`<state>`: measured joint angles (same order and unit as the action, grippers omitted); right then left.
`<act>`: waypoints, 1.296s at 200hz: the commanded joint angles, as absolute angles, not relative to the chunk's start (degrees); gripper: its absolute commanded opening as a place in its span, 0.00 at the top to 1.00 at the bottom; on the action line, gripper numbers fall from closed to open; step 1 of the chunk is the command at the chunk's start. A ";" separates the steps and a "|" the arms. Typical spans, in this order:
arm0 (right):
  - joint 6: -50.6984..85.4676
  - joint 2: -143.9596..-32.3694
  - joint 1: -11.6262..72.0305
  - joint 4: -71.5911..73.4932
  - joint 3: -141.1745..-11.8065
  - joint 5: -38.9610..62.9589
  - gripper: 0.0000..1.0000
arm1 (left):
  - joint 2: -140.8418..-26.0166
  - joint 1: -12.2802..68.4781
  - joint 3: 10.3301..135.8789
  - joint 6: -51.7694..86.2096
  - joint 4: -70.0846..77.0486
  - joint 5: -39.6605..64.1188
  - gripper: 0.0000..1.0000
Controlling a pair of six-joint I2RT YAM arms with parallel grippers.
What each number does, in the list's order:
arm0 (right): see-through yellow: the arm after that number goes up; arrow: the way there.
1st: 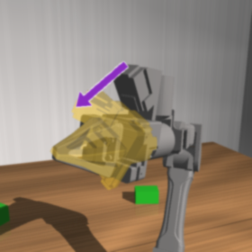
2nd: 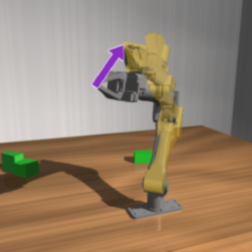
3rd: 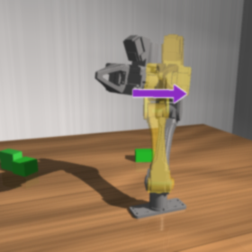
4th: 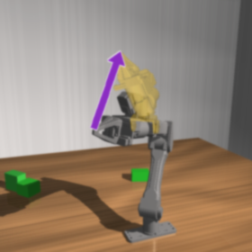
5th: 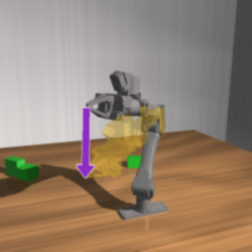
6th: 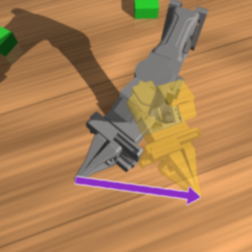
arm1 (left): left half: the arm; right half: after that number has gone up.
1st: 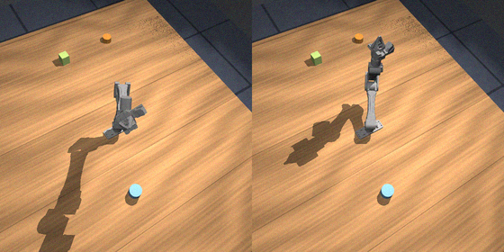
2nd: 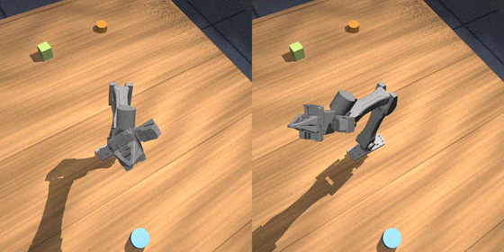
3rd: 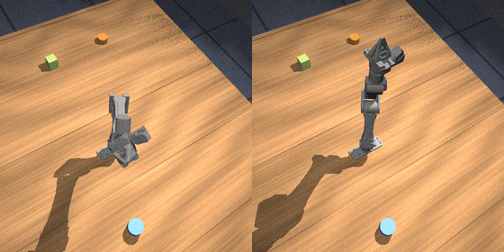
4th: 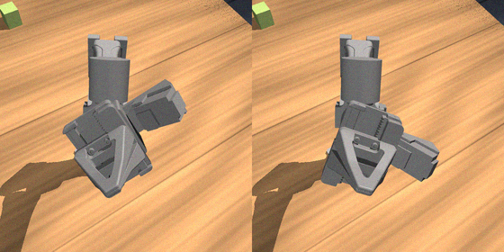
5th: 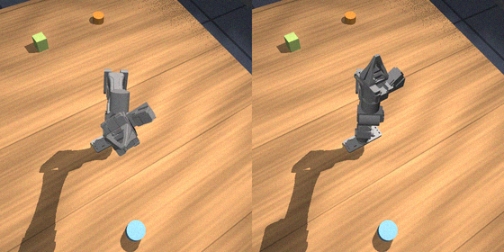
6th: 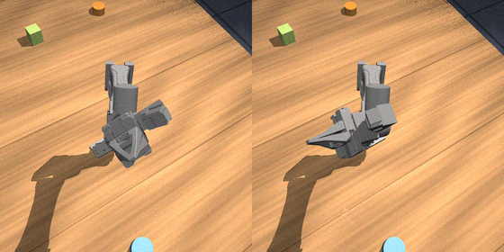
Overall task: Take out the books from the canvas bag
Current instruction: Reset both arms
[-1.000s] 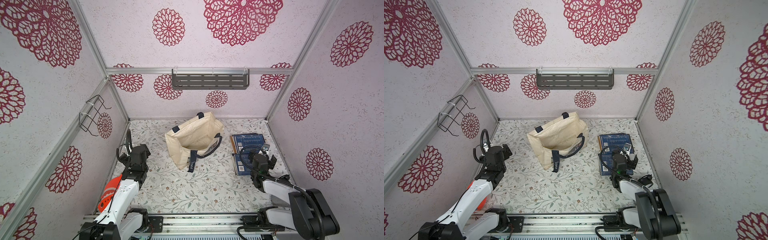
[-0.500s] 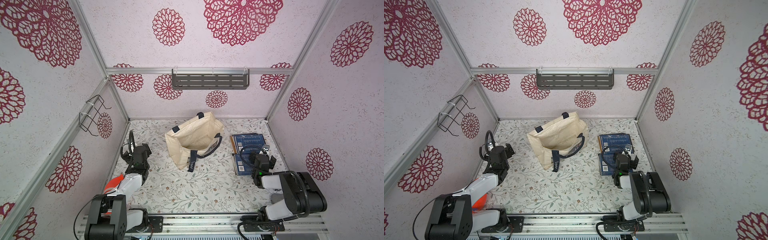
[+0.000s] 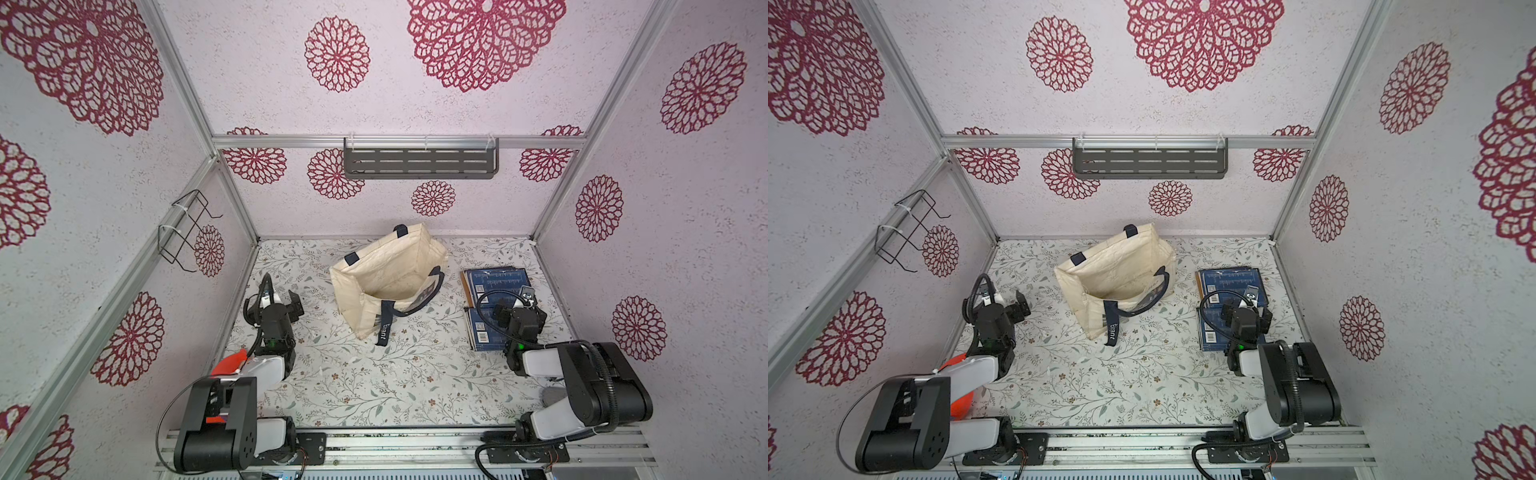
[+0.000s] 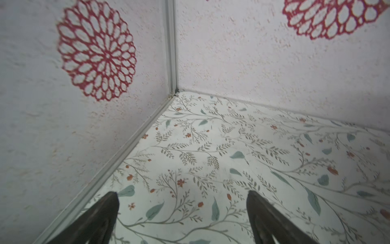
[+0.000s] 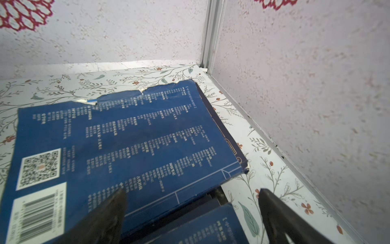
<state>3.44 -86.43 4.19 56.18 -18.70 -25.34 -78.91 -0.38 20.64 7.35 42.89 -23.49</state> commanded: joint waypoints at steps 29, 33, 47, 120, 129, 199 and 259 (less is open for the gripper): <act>1.28 -88.69 3.54 72.43 -13.04 -20.23 0.01 | -88.27 -2.18 21.52 6.05 55.12 -22.23 0.02; 1.18 -88.88 3.74 73.23 -13.02 -20.38 0.01 | -89.51 -2.25 22.05 5.63 56.11 -23.04 0.02; 2.05 -88.51 3.27 69.76 -14.33 -20.62 0.01 | -89.70 -2.89 23.87 6.23 51.85 -22.24 0.02; 2.10 -88.03 3.33 69.65 -14.13 -20.73 0.01 | -89.44 -3.00 22.85 8.03 53.85 -26.59 0.02; 2.23 -88.05 3.34 69.64 -14.15 -20.64 0.01 | -89.39 -2.99 22.86 8.00 53.81 -26.67 0.02; 2.24 -88.00 3.33 69.56 -14.15 -20.65 0.01 | -89.47 -3.03 22.85 8.00 53.97 -26.63 0.02; 2.14 -88.00 3.34 69.61 -14.16 -20.65 0.01 | -89.70 -3.43 23.74 8.39 52.64 -25.65 0.02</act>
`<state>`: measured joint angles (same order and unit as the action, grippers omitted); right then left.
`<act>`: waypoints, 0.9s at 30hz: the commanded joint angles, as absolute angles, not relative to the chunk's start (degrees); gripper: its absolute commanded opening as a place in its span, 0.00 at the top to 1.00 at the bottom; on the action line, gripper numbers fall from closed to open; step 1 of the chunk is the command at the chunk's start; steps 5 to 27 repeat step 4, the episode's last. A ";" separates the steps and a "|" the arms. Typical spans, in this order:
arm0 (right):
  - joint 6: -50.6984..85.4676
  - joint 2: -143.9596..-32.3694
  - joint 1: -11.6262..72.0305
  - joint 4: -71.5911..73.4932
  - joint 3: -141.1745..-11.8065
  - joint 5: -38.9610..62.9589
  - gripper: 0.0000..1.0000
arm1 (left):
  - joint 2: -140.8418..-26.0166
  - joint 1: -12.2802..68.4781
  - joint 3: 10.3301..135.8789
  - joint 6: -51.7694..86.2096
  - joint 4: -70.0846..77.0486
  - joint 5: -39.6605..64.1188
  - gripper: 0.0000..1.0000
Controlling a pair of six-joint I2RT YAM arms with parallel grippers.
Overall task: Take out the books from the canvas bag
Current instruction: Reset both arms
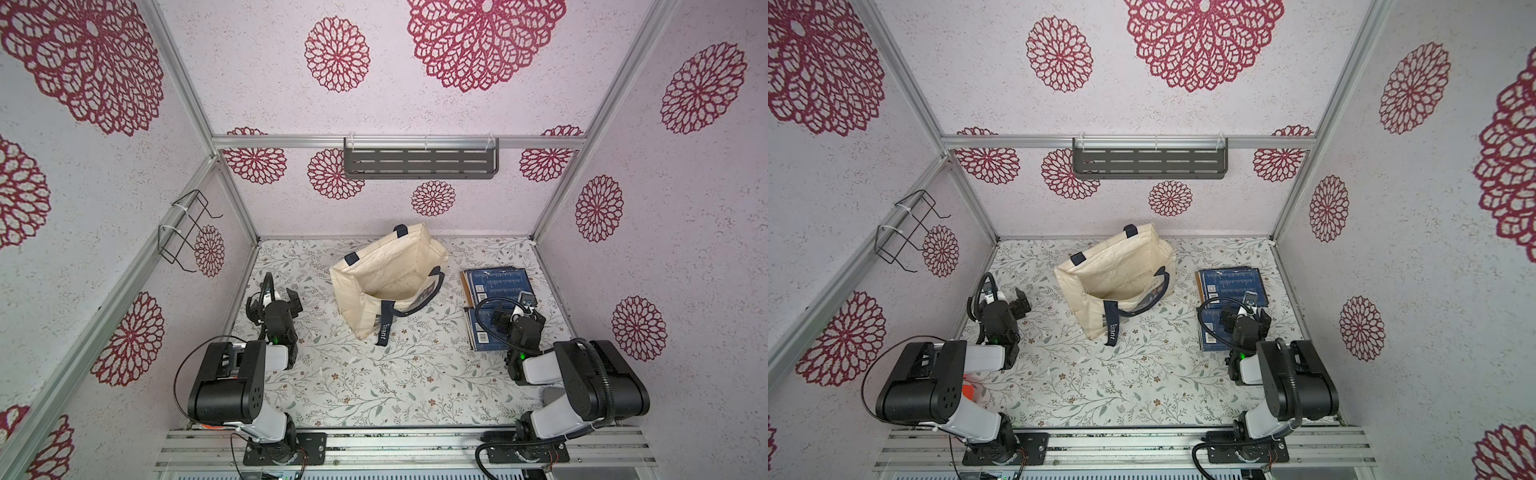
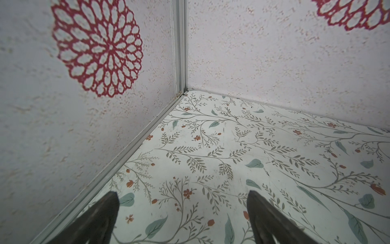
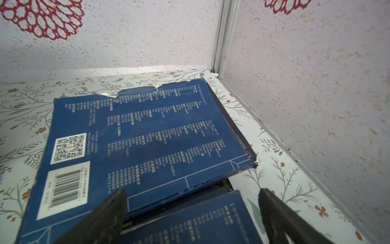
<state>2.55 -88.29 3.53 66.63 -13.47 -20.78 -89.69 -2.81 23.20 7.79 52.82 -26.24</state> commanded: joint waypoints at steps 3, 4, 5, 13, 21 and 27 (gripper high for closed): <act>2.20 -87.97 3.34 69.61 -14.17 -20.64 0.01 | -89.22 -3.69 23.26 8.54 52.65 -25.53 0.02; 2.20 -87.98 3.34 69.61 -14.17 -20.64 0.01 | -89.20 -3.69 22.95 8.53 53.24 -25.53 0.02; 2.20 -87.98 3.34 69.61 -14.17 -20.64 0.01 | -89.20 -3.69 22.95 8.53 53.24 -25.53 0.02; 2.20 -87.98 3.34 69.61 -14.17 -20.64 0.01 | -89.20 -3.69 22.95 8.53 53.24 -25.53 0.02; 2.20 -87.98 3.34 69.61 -14.17 -20.64 0.01 | -89.20 -3.69 22.95 8.53 53.24 -25.53 0.02; 2.20 -87.98 3.34 69.61 -14.17 -20.64 0.01 | -89.20 -3.69 22.95 8.53 53.24 -25.53 0.02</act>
